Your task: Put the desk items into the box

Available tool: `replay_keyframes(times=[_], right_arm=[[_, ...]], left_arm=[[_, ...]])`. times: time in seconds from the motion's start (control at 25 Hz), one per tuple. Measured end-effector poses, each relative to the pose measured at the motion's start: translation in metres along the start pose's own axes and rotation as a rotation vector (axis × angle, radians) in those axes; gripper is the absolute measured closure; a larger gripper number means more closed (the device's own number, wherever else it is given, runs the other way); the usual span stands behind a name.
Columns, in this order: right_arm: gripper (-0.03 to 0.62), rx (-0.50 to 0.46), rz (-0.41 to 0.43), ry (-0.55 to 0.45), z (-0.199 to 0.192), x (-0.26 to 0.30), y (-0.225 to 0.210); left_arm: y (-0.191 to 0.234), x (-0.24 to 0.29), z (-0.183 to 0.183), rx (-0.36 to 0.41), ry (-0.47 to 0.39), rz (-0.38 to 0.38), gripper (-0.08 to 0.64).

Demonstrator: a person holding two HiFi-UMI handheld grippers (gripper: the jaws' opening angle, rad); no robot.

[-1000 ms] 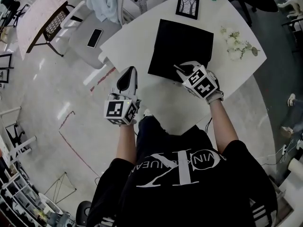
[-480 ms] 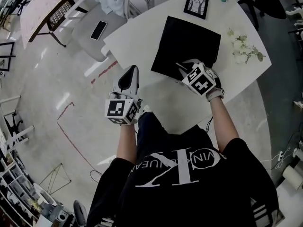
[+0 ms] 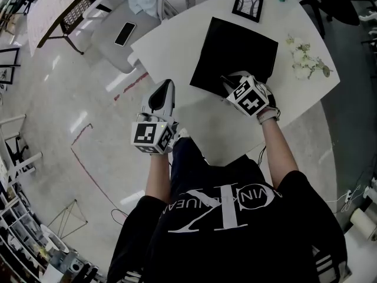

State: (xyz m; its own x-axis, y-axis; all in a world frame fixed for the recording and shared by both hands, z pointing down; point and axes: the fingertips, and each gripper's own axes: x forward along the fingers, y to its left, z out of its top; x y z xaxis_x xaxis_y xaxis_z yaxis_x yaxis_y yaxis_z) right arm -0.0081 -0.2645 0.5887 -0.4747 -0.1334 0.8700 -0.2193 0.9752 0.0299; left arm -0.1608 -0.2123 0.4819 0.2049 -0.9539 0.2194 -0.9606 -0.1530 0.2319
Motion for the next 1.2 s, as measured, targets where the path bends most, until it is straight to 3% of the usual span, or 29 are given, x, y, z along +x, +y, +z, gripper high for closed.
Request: replay_keyframes(times=[0.24,0.68,1.2], right_arm=[[0.541,0.026,-0.025,-0.039,0.003,-0.008,-0.004],[0.565,0.179,-0.071,-0.127,-0.004,-0.038,-0.004],[0.577,0.349,-0.201,-0.296,-0.011,-0.094,-0.021]], left_arm=[[-0.001,-0.001,0.001,0.005,0.005,-0.009,0.549],[-0.018,0.009,0.007,0.041,-0.002,-0.094,0.549],[-0.042,0.020,0.021,0.090,-0.016,-0.187,0.549]])
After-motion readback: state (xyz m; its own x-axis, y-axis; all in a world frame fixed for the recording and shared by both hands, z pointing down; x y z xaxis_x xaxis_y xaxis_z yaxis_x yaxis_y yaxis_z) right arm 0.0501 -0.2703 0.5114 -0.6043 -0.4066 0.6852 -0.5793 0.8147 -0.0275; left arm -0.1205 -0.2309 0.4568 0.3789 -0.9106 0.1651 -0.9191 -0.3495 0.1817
